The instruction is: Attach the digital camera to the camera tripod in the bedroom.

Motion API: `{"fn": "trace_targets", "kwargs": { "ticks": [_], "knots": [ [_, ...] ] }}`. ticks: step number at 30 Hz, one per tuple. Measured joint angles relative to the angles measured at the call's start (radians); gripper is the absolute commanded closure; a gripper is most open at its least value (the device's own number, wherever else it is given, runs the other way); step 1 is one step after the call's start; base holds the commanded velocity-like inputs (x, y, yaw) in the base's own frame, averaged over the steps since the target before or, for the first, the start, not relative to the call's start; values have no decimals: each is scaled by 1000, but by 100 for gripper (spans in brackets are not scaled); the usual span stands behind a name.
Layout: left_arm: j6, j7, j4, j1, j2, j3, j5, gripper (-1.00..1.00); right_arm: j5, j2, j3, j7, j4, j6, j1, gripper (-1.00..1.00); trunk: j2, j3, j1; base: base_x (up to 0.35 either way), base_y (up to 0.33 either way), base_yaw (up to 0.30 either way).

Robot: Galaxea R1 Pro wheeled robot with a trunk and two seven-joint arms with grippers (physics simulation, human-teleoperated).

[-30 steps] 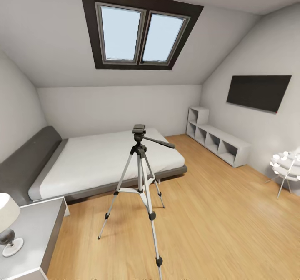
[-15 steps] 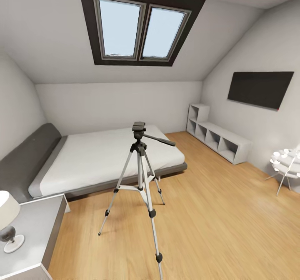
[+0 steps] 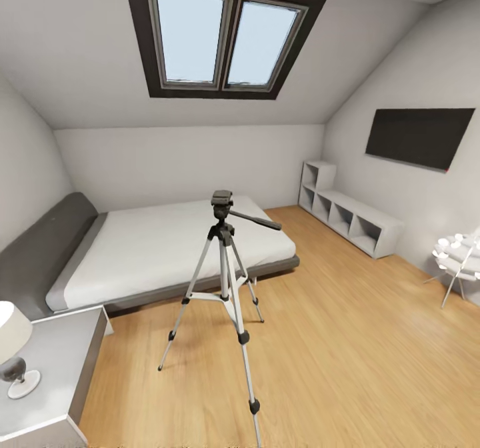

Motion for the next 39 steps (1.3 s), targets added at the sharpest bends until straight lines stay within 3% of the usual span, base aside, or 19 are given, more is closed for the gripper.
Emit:
{"fn": "trace_targets", "kwargs": {
  "ticks": [39],
  "knots": [
    [0, 0, 0, 0, 0, 0, 0, 100, -6, -1, -1, 0, 0, 3, 0, -100, 0, -63, 0, 0, 0, 0]
  ]
}}
